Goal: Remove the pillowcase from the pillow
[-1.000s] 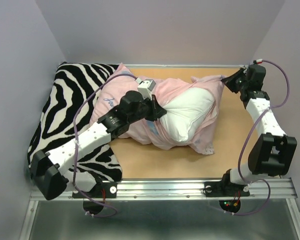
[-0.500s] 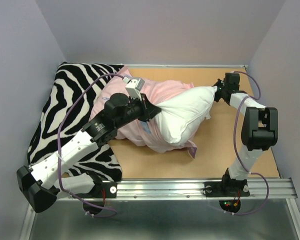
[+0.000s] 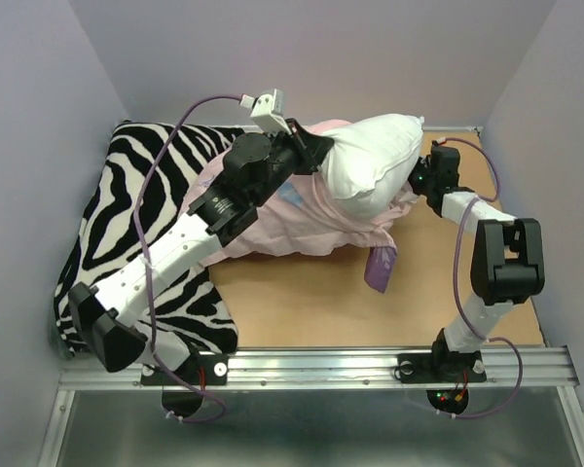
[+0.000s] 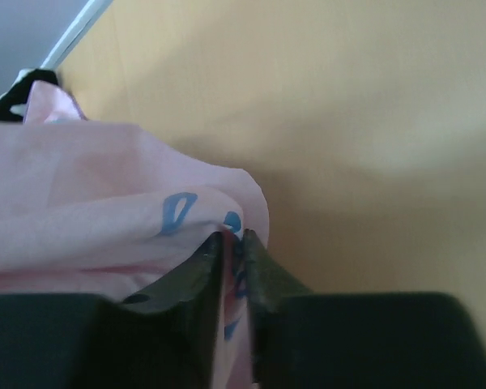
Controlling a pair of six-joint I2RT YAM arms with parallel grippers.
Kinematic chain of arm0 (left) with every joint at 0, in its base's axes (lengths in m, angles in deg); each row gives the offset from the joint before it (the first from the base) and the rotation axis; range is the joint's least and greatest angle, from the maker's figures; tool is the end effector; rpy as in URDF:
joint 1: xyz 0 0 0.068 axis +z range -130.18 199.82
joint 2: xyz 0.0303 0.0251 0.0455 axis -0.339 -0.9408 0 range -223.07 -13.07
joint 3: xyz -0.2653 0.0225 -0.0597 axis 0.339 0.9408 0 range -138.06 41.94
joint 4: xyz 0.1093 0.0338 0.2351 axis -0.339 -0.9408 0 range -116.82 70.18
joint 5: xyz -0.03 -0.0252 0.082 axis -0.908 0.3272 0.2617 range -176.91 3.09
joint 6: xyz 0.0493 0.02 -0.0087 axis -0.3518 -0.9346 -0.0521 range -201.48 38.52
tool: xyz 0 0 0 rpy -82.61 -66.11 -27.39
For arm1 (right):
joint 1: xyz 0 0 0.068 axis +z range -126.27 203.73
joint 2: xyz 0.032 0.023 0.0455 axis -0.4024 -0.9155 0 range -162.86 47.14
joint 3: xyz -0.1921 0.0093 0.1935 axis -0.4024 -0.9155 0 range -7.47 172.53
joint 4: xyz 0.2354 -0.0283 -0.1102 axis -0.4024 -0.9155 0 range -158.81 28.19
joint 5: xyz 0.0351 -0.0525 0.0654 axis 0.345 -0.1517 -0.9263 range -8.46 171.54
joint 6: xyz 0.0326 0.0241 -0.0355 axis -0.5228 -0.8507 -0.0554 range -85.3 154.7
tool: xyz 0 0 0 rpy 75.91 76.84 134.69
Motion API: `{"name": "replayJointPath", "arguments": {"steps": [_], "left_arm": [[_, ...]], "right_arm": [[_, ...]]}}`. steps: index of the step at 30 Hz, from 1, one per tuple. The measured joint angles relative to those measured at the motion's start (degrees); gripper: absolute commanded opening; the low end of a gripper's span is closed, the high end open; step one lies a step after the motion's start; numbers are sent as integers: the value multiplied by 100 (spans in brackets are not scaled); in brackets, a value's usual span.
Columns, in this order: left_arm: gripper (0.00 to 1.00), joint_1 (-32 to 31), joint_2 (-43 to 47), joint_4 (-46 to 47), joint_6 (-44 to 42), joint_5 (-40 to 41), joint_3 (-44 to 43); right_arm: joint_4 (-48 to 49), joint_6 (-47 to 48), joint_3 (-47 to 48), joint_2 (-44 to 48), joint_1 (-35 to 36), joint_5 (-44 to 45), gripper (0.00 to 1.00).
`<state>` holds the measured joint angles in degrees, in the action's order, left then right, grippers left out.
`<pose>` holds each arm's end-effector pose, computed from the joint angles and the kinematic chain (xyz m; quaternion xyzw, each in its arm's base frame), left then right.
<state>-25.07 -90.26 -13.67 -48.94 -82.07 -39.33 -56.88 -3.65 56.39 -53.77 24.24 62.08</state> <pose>0.2213 -0.2161 0.4676 0.0367 0.6404 -0.4584 0.6151 0.3926 0.0153 0.2159 0.2023 0.8425 0.2981 0.4006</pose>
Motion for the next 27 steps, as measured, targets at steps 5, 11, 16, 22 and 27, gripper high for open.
{"name": "replayJointPath", "arguments": {"steps": [5, 11, 16, 22, 27], "left_arm": [[0, 2, -702, 354, 57, 214, -308], [0, -2, -1121, 715, 168, 216, -177], [0, -2, -1558, 1165, 278, 17, -105], [0, -22, -2050, 1508, 428, -162, 90], [0, -96, -2256, 1856, 619, -304, 472]], "right_arm": [[-789, 184, -22, 741, -138, 732, 71], [-1665, 260, 149, 1735, -839, 1333, 86], [-2096, 363, 450, 2376, -1016, 1335, 94], [-1928, 179, 157, 2667, -979, 225, 100], [-1810, -116, -516, 2830, -975, -321, 100]]}}
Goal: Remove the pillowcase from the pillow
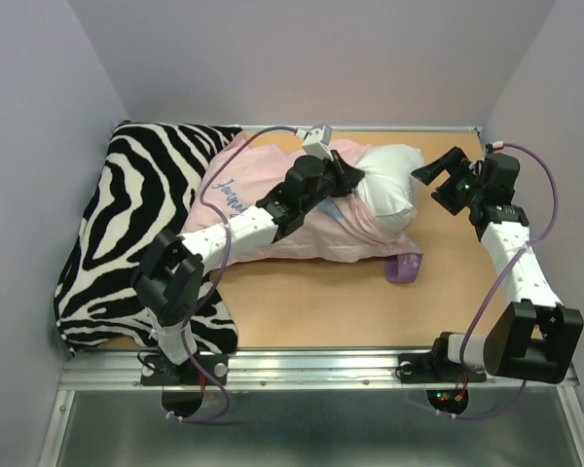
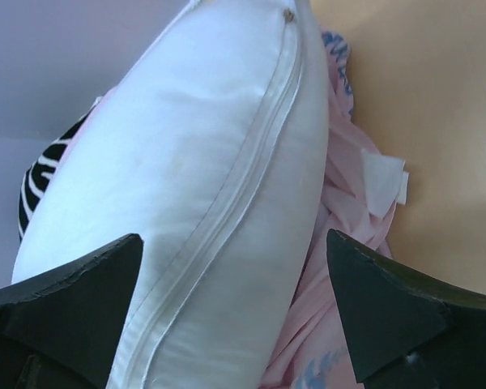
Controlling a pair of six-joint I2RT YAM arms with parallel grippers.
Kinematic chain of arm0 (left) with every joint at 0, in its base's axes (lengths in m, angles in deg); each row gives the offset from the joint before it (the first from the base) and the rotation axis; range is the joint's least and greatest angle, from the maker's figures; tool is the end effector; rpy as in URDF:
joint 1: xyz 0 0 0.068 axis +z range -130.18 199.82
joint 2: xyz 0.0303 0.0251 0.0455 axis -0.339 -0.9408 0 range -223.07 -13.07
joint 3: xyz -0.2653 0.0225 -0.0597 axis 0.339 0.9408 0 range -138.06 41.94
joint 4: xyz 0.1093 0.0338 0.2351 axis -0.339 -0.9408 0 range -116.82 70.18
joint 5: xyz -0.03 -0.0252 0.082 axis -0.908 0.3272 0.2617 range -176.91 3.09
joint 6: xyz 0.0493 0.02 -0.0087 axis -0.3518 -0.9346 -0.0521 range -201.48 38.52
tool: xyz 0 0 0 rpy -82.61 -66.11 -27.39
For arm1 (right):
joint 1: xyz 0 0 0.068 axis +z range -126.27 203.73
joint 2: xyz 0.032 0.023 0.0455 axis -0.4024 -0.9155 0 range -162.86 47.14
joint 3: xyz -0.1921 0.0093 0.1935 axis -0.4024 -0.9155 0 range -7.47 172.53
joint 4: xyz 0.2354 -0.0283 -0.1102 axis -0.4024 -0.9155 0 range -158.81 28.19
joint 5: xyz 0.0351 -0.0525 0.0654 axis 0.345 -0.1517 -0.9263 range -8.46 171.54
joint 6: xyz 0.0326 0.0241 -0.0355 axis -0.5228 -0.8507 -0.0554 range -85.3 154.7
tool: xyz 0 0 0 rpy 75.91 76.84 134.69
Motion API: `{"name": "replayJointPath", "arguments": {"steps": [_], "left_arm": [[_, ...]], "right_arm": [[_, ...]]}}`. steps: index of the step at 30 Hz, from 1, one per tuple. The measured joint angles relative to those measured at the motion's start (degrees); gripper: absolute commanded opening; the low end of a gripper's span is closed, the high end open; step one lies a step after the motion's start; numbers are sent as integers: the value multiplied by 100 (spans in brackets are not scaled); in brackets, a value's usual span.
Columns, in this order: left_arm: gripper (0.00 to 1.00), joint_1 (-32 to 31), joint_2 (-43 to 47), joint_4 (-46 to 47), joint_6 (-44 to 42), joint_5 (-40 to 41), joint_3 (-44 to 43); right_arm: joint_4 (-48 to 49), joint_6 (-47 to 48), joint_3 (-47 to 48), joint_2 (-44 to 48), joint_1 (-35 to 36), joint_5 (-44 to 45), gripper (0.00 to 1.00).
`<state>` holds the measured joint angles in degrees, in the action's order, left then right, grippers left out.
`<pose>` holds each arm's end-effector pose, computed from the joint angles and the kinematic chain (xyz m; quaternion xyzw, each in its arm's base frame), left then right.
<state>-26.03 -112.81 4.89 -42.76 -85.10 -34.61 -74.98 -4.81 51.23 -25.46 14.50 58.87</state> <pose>0.2955 -0.3027 0.3352 0.0321 0.6969 -0.4738 0.5374 0.2869 -0.0327 0.3162 0.2516 0.8042 0.2955 0.4503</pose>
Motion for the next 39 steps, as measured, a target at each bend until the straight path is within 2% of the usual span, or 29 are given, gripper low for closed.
{"name": "replayJointPath", "arguments": {"steps": [10, 21, 24, 25, 26, 27, 30, 33, 34, 35, 36, 37, 39], "left_arm": [[0, -302, -623, 533, 247, -96, 120], [0, -490, -918, 682, 273, -81, 120], [0, -544, -973, 732, 273, -68, 120], [0, -549, -988, 748, 271, -70, 120], [0, -555, -1001, 763, 262, -72, 120], [0, -557, -1001, 763, 249, -76, 120], [0, -595, -1001, 745, 170, -160, 120], [0, -621, -1001, 717, 66, -227, 120], [5, -619, -994, 719, 13, -240, 118], [11, -605, -970, 691, -50, -245, 98], [26, -599, -949, 612, -129, -238, 50], [35, -592, -894, 505, -223, -229, -35], [46, -586, -745, 219, -426, -157, -247]], "right_arm": [[601, -433, -1150, 341, 0, -645, 100], [2114, -1158, -2022, -269, -13, -1045, 100], [2524, -1427, -2094, -468, -13, -1134, 78], [2671, -1506, -2094, -557, -11, -1174, 58], [2739, -1521, -2094, -599, -9, -1204, 46], [2881, -1626, -2094, -686, -7, -1257, 25], [3077, -1770, -2083, -837, 22, -1451, 0], [2826, -1733, -1928, -844, 52, -1504, 1], [2704, -1709, -1827, -844, 55, -1502, 1], [2505, -1674, -1694, -824, 57, -1473, 1], [2197, -1591, -1495, -802, 63, -1429, 1], [1985, -1539, -1325, -776, 70, -1392, 1], [1491, -1419, -894, -699, 79, -1263, 1]]}}
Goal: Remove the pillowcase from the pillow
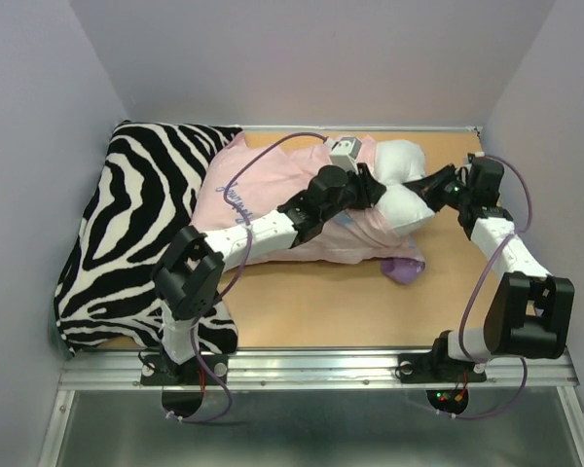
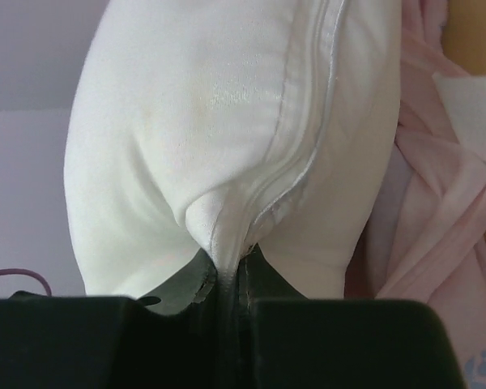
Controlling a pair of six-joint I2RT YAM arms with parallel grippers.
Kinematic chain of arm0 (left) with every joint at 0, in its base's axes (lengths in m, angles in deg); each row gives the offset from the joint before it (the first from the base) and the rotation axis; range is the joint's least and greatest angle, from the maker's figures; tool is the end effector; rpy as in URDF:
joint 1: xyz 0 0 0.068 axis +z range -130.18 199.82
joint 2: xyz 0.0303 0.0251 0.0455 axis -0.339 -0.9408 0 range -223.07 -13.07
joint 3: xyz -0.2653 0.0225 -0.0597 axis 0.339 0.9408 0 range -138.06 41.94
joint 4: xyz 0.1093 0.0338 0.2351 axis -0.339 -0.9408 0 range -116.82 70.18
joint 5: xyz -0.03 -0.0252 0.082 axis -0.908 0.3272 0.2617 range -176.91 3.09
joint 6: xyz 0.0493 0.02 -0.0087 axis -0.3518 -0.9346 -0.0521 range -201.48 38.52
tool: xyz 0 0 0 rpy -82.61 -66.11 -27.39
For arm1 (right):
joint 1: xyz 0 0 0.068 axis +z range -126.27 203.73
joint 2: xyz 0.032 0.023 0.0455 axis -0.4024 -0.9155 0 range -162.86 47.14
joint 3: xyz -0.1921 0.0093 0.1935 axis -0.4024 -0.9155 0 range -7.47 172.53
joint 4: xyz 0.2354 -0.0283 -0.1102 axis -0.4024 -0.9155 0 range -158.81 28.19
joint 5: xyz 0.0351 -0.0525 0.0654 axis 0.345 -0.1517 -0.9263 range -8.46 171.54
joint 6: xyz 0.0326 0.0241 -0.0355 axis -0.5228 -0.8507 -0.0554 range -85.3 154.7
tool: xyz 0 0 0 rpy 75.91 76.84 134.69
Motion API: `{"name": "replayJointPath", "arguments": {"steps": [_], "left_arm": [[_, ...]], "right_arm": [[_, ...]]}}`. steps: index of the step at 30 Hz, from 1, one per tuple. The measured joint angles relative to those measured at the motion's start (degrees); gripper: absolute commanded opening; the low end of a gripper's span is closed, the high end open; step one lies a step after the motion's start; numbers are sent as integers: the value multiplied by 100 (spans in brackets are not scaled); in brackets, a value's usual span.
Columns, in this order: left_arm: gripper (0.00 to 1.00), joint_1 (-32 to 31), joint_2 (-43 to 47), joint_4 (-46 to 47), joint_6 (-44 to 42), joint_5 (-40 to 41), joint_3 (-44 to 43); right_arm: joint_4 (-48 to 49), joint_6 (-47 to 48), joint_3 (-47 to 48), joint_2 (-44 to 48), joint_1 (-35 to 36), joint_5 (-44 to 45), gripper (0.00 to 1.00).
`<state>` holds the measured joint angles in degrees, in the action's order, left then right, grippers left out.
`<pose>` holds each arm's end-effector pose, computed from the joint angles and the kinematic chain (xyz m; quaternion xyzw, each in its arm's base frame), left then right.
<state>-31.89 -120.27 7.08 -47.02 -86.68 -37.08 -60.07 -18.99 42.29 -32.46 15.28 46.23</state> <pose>0.2802 -0.3546 0.3004 0.1058 0.7071 -0.4765 0.5116 0.3053 -0.0246 0.2548 0.2881 0.7805 0.4285 0.3523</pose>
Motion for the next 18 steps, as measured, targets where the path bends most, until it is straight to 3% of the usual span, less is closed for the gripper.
{"name": "replayJointPath", "arguments": {"steps": [3, 6, 12, 18], "left_arm": [[54, 2, 461, -595, -356, 293, -466], [55, -35, 1110, -1123, -608, 684, -787], [59, -116, 2461, -2109, -446, 2430, -737], [60, 186, 3773, -2636, 398, 3300, 1266]], "right_arm": [[-647, 151, 973, 17, 28, 258, 1], [-994, 225, 1991, 17, 28, 535, 0], [-1504, 256, 3440, -205, 55, 734, 1], [-1982, 332, 4649, -763, 61, 817, 1]]}}
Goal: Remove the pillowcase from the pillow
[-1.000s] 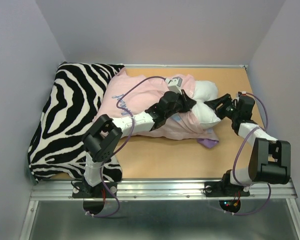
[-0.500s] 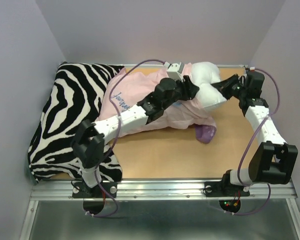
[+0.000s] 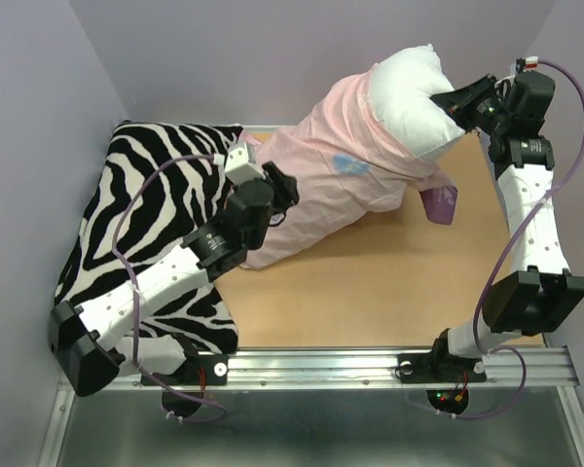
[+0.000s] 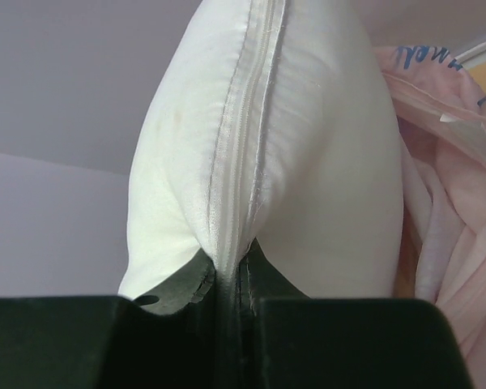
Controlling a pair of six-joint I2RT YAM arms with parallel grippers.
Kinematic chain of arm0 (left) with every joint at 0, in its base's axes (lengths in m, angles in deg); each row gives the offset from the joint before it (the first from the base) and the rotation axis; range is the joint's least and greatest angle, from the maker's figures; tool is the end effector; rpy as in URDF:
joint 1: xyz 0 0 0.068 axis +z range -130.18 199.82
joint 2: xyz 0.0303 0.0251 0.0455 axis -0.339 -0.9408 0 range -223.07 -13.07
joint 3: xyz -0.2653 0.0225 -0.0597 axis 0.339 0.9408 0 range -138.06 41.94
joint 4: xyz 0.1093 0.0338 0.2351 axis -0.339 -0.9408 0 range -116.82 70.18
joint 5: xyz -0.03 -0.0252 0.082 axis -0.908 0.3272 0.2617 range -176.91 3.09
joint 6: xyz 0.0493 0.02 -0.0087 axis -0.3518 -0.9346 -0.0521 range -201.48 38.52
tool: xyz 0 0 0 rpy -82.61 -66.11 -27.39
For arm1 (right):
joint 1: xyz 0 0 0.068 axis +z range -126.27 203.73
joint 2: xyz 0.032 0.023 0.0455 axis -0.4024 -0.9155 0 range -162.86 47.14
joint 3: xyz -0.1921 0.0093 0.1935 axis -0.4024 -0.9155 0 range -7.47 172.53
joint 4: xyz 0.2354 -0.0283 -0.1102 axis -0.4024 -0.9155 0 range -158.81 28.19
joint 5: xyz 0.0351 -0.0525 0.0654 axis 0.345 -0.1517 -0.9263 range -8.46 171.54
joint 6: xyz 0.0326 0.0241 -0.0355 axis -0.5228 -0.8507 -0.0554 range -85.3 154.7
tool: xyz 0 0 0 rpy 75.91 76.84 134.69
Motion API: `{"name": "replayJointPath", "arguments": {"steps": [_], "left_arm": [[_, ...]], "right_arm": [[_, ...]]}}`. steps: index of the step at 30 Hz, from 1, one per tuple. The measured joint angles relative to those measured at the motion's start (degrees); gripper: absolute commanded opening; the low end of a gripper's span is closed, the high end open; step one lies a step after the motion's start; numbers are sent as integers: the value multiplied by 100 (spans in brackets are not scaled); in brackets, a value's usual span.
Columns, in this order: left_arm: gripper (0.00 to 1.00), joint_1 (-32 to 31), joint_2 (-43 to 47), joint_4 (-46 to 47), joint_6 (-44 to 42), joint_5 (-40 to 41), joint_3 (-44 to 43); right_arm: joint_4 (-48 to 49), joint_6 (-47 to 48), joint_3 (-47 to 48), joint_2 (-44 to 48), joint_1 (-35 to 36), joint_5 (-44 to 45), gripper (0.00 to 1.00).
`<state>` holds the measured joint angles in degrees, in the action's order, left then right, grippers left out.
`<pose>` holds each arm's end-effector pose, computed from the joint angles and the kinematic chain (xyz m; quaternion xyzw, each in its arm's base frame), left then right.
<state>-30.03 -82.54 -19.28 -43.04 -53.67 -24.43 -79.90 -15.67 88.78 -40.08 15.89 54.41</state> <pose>0.1948 -0.2006 0.4027 -0.1279 0.7088 -0.3129 0.6192 0.3431 -0.0309 0.4583 0.2267 0.7202 0.3951 0.5233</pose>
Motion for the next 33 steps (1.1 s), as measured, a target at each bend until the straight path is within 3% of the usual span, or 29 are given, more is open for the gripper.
{"name": "replayJointPath", "arguments": {"steps": [5, 10, 15, 24, 25, 26, 33], "left_arm": [[61, 44, 321, 13, 374, -85, 2052], [61, 44, 566, 173, 566, -225, 3051], [61, 44, 599, 629, 647, -162, 3252], [62, 87, -409, 1346, 586, -11, 3265], [84, 125, -496, 1440, 553, -7, 3272], [89, 153, -544, 1519, 531, -7, 3272], [89, 376, -994, 2293, 162, -173, 3294]], "right_arm": [[-568, 142, 831, -415, 0, 55, 1], [-942, 212, 1482, -680, 0, 57, 1], [-1217, 221, 1869, -706, 0, 55, 0], [-1370, 221, 2295, -833, 0, 37, 0], [-1373, 221, 2308, -852, 0, 35, 0], [-1375, 221, 2310, -866, 0, 37, 1], [-1397, 221, 2323, -905, 0, 37, 1]]}}
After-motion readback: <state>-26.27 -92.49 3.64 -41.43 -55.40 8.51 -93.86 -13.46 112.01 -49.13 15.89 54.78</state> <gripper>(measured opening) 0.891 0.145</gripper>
